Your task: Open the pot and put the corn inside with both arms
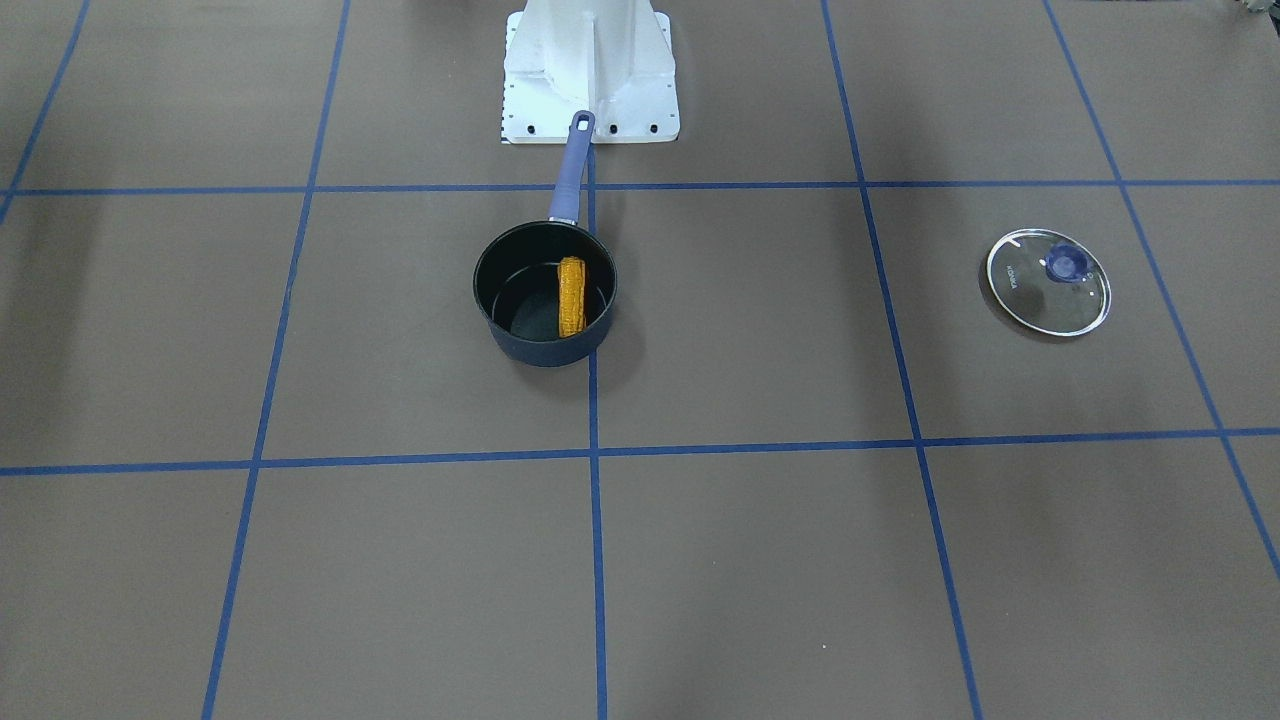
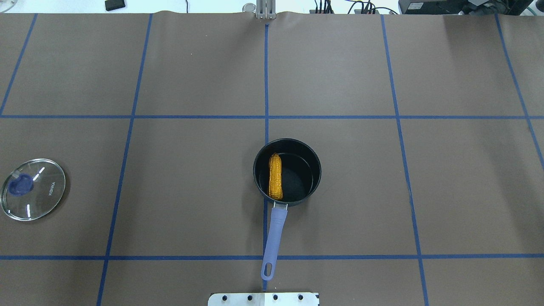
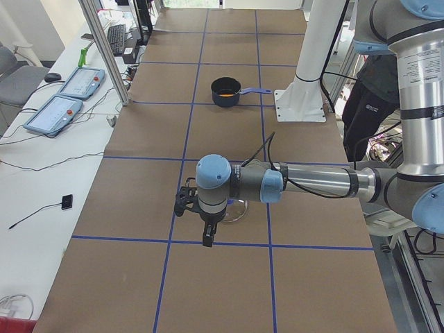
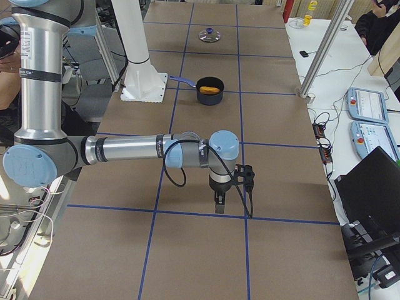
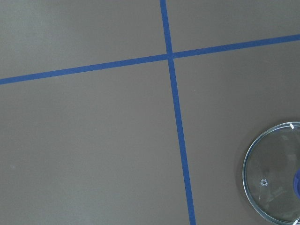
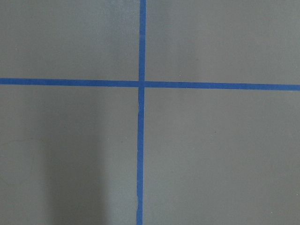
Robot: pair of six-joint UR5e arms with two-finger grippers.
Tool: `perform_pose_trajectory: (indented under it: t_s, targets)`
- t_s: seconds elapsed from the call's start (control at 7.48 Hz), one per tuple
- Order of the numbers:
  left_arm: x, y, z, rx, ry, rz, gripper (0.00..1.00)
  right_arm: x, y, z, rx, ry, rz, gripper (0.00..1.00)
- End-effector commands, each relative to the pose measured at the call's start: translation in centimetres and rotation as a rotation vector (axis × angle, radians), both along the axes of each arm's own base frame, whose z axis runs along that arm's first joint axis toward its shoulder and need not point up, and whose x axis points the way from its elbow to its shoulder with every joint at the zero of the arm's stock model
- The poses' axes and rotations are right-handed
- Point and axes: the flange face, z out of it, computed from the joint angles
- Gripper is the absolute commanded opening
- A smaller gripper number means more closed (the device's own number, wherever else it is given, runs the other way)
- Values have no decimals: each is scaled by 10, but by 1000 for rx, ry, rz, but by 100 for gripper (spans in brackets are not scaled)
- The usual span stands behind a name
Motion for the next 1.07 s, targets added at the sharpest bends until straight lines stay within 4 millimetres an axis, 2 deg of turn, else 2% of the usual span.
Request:
perform_pose_trajectory:
  t_s: [0.0,0.94]
  targets:
    - [-1,0,0,0,-1,-1,98,-1,0,0,1,0,-2,100]
    - [0,0,0,-1,0,-1,98,-6,-1,1,-1,-1,-15,100]
